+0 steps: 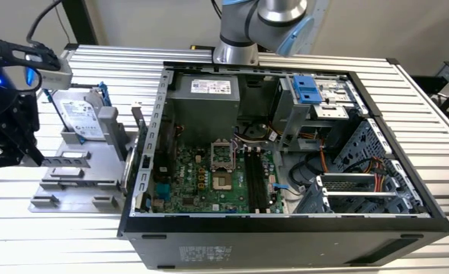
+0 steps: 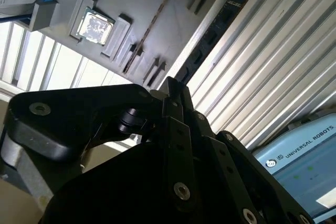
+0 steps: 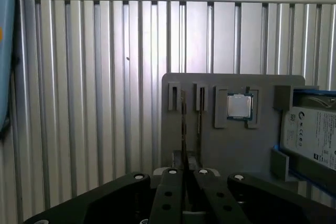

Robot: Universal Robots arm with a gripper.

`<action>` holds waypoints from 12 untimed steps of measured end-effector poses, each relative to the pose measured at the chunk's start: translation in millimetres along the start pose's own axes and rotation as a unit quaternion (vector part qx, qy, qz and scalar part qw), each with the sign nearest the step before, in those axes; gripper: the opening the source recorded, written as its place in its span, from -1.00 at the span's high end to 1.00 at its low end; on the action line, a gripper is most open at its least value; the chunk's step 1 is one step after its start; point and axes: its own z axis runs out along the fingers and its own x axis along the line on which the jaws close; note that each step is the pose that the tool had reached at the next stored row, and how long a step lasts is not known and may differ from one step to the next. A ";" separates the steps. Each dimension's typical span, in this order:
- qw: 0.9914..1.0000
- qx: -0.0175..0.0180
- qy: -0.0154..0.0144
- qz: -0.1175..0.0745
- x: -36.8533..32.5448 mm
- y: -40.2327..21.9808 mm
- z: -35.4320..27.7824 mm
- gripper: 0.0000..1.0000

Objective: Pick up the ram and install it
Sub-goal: 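Pick up the ram and move it above insertion slot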

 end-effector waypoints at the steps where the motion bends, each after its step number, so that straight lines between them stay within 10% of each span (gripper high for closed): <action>1: 1.000 0.000 0.000 0.000 -0.1 0.0 -2.3 1.00; 12: 1.000 0.000 0.000 0.000 -1.0 0.5 -27.9 1.00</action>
